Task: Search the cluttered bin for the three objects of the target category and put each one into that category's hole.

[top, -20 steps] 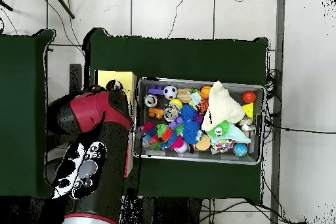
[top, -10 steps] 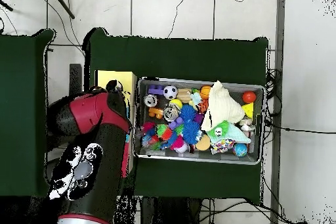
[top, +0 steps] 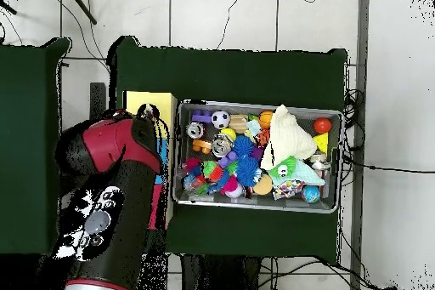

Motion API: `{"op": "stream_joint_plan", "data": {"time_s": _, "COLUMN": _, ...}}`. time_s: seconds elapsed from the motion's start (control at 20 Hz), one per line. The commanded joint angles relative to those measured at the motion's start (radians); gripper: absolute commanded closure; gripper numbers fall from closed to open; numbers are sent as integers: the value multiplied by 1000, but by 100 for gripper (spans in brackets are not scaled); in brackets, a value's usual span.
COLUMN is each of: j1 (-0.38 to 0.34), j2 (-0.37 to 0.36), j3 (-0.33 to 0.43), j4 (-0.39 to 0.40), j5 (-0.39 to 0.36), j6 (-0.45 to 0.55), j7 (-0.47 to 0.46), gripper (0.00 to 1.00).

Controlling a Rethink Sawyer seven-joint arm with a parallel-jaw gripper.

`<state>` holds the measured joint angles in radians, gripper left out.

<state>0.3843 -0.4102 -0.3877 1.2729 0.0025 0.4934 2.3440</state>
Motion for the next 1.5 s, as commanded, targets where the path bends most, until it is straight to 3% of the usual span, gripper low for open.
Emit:
{"op": "stream_joint_plan", "data": {"time_s": 0.05, "j1": 3, "j2": 54, "j3": 17, "j4": -6, "j5": 54, "j6": 30, "j7": 214, "gripper": 100}}
{"op": "stream_joint_plan", "data": {"time_s": 1.5, "j1": 57, "j2": 147, "j3": -63, "j4": 13, "j5": 145, "j6": -145, "j7": 235, "gripper": 100}}
